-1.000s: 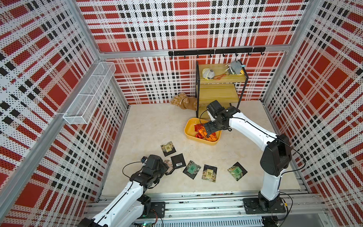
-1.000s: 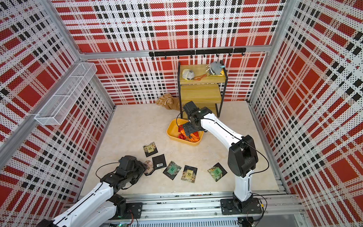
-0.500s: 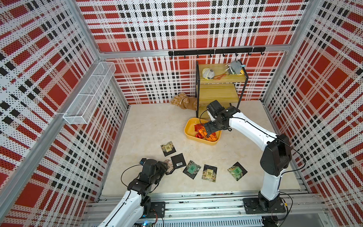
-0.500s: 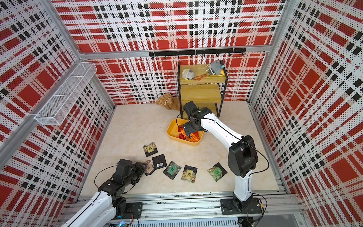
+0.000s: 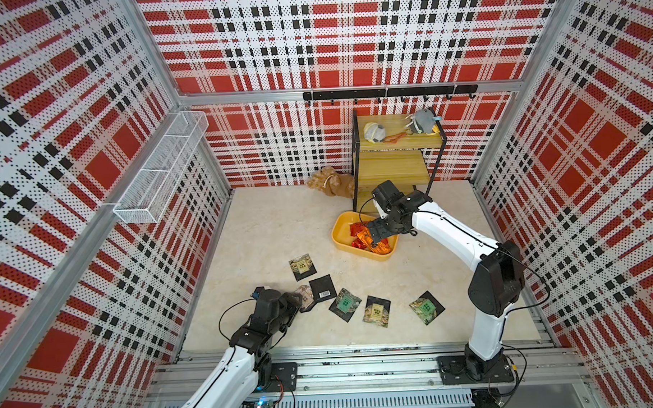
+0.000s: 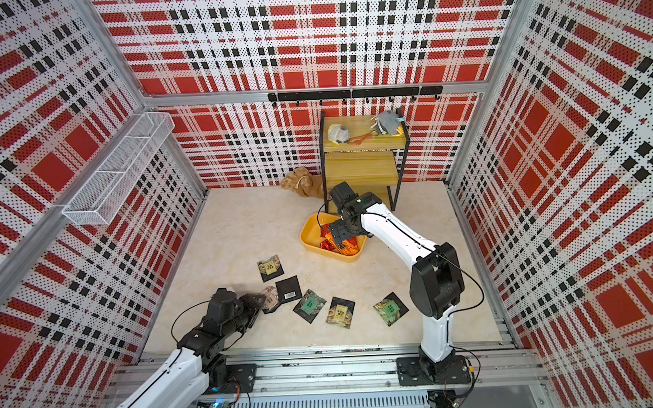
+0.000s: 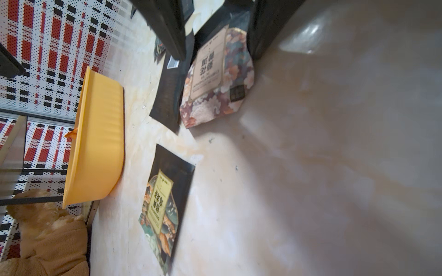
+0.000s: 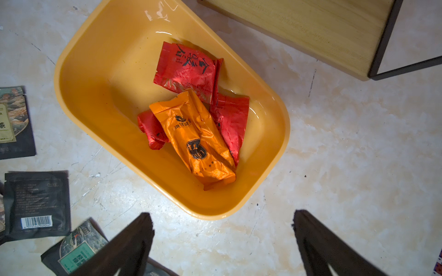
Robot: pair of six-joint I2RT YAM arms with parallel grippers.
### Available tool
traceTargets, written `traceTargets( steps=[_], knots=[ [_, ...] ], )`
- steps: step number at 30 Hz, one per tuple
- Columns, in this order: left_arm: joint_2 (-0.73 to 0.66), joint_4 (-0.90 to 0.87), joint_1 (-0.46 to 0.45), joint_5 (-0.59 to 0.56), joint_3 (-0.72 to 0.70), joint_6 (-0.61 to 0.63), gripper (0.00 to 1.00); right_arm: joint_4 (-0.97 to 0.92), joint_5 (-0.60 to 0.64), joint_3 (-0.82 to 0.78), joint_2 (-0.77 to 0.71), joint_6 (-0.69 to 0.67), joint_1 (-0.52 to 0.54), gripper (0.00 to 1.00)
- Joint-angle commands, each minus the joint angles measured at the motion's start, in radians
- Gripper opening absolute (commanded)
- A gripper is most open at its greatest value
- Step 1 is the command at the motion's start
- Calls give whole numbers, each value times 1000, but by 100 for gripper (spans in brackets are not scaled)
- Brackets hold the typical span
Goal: Put the tea bags into the storage box
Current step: Pick up the tea bag from the center of the board.
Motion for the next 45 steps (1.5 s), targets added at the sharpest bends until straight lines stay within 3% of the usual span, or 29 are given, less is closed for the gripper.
traceTargets(
  steps=[1, 4, 13, 23, 29, 38, 45],
  knots=[
    [57, 25, 8, 14, -5, 25, 48, -16, 11, 3, -34, 3, -5, 98],
    [111, 22, 8, 13, 12, 51, 47, -17, 14, 3, -34, 3, -6, 98],
    [192, 5, 10, -15, 30, 89, 29, -16, 6, -8, -37, 9, -6, 97],
    [217, 5, 11, -11, 37, 117, 0, -13, 0, -25, -44, 13, -6, 96],
    [213, -13, 13, -8, 63, 132, 0, 12, -60, -49, -51, 34, 11, 93],
    [157, -91, 11, -21, 104, 123, 0, 116, -213, -53, 29, 145, 214, 92],
    [97, -141, 11, -28, 152, 124, 0, 144, -240, -23, 90, 175, 264, 91]
  ],
)
